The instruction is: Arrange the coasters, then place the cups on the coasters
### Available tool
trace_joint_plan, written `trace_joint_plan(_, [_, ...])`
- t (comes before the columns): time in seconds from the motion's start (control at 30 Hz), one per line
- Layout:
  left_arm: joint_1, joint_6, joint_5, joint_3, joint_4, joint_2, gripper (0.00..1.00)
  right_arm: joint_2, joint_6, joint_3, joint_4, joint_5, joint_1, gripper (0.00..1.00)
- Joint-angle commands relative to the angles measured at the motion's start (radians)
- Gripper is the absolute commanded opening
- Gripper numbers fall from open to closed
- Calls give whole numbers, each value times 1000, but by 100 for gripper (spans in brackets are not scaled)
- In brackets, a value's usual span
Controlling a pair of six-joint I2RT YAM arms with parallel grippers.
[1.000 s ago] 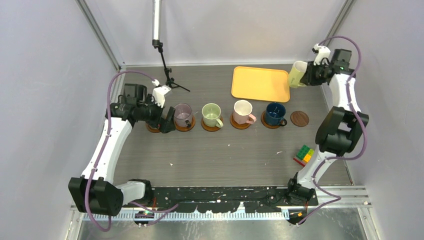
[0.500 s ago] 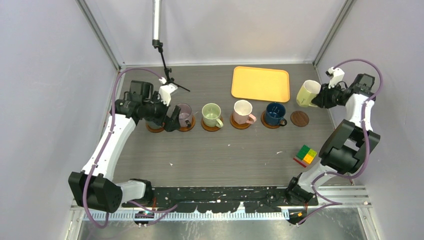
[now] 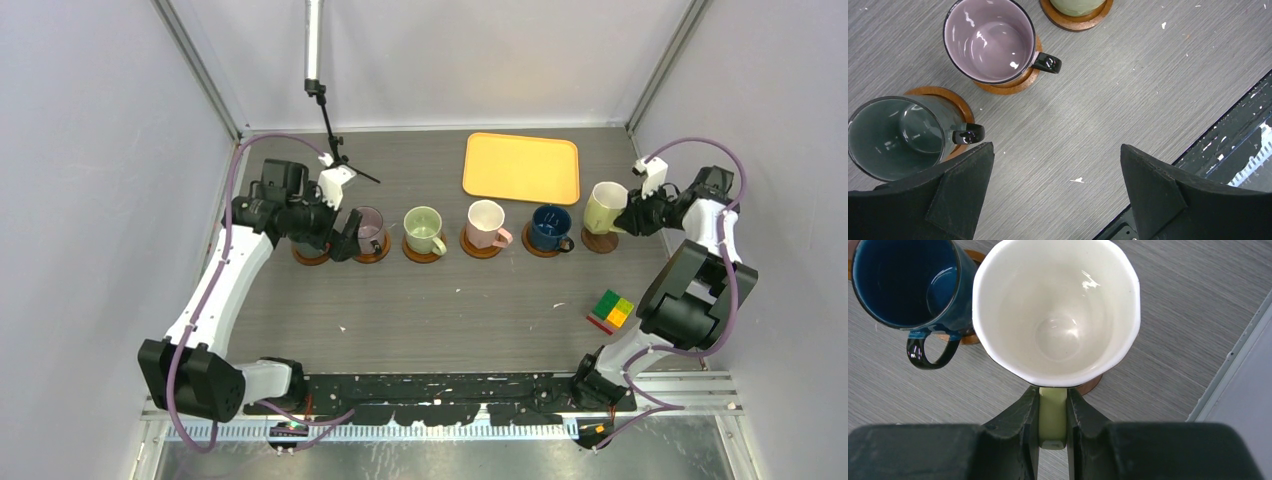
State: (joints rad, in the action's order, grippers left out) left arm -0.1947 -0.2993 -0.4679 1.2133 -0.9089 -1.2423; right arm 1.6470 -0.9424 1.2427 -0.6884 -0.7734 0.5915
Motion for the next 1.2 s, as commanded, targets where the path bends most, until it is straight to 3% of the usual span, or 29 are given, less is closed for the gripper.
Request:
trace_joint_plan(0.0, [-3,-22,8,58,23,-13,100,-57,-56,2,50,-52,9,0])
trace_joint_plan(1.17, [-3,-13,19,103,-46,-56,100,25,-116,-47,90,-6,27,0])
